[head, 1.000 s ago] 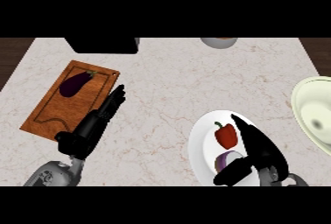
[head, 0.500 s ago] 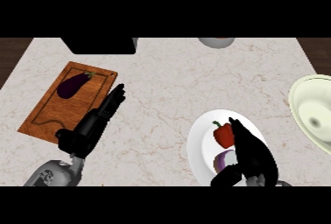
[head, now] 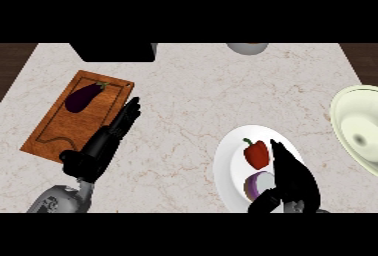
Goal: Pick the can from the plate and place it in the bowl
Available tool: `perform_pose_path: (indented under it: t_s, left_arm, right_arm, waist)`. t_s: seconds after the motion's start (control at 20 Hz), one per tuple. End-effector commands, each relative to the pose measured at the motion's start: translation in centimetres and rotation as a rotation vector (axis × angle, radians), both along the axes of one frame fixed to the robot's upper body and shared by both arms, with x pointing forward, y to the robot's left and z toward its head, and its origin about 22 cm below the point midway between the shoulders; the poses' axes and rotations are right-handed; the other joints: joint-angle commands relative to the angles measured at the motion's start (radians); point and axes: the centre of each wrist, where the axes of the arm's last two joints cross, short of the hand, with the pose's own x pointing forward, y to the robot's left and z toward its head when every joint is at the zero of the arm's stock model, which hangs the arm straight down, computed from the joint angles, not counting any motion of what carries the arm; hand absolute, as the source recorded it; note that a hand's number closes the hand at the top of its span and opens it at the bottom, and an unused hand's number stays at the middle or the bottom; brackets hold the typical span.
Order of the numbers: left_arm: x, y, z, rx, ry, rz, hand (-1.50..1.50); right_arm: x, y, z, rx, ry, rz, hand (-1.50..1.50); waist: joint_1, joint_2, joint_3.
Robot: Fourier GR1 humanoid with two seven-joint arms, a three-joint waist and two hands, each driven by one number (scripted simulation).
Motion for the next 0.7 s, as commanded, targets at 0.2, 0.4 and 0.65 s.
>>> perform_pose_path:
  t_s: [0.2, 0.4, 0.65]
  left_arm:
    - [-2.0, -0.1, -0.2, -0.007, -0.003, -0.015, 0.00]
    - [-0.6, 0.5, 1.4, 0.004, -0.002, -0.008, 0.00]
    - [0.6, -1.6, -1.1, 0.008, -0.008, 0.019, 0.00]
  right_arm:
    - [-0.3, -0.7, -1.7, -0.057, 0.139, -0.119, -1.50]
    - [0.4, 1.8, -2.1, -0.054, 0.127, -0.117, -1.50]
    - [0.1, 1.3, -3.6, -0.031, 0.050, -0.028, 1.50]
  waist:
    - [0.005, -0.001, 0.001]
    - [0.006, 0.000, 0.001]
    - [0.000, 0.001, 0.001]
